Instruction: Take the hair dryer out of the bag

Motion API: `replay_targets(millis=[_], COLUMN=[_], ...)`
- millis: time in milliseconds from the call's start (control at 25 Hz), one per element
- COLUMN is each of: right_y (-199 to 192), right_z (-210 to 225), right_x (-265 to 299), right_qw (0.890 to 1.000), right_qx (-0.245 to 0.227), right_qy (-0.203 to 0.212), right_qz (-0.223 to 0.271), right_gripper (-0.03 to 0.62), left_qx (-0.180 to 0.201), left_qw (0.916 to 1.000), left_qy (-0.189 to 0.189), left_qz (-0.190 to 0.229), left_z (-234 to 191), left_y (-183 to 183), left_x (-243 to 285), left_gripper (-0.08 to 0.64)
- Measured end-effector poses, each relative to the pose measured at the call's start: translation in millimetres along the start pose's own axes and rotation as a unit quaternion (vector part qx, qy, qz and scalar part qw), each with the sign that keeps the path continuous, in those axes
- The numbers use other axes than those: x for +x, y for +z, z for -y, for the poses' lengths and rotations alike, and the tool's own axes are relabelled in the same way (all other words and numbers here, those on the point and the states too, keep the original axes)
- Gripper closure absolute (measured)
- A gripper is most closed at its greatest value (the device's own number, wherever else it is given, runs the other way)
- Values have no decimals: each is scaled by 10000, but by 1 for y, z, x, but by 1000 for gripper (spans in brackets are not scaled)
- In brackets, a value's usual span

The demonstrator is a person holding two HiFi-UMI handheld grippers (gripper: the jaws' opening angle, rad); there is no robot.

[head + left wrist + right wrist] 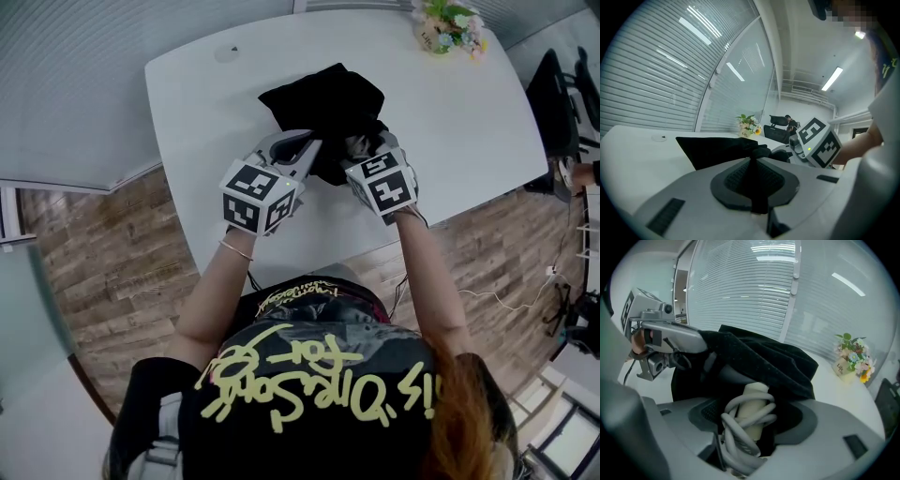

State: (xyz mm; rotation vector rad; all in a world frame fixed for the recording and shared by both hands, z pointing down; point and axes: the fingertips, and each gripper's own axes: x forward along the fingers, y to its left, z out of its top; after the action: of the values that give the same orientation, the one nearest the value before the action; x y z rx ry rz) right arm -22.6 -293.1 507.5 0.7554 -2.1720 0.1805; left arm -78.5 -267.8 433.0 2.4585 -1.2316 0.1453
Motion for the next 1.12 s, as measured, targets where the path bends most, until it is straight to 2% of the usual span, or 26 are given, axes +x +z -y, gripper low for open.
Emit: replay_targets(millis=[200, 520, 720, 1120], right_y=[2, 3, 5, 14], right_z=[0, 3, 2, -5], right_x=[1, 2, -2, -19], right_qw=[9997, 9999, 9988, 9939], right_qx=[-89, 1, 314, 796], right_qy=[149, 60, 277, 617], right_qz=[159, 121, 261, 447], right_gripper=[299, 308, 311, 318], left_qx=[-76, 87, 248, 300], left_qw=[9999, 9992, 9979, 9961], left_qy=[96, 352, 532, 705], left_qz=[-13, -167, -283, -443], left_z=[-3, -5, -6, -11], left_y=[-4, -10, -11, -14], left_x=[-1, -3, -4, -9], left_gripper=[541, 540, 540, 540])
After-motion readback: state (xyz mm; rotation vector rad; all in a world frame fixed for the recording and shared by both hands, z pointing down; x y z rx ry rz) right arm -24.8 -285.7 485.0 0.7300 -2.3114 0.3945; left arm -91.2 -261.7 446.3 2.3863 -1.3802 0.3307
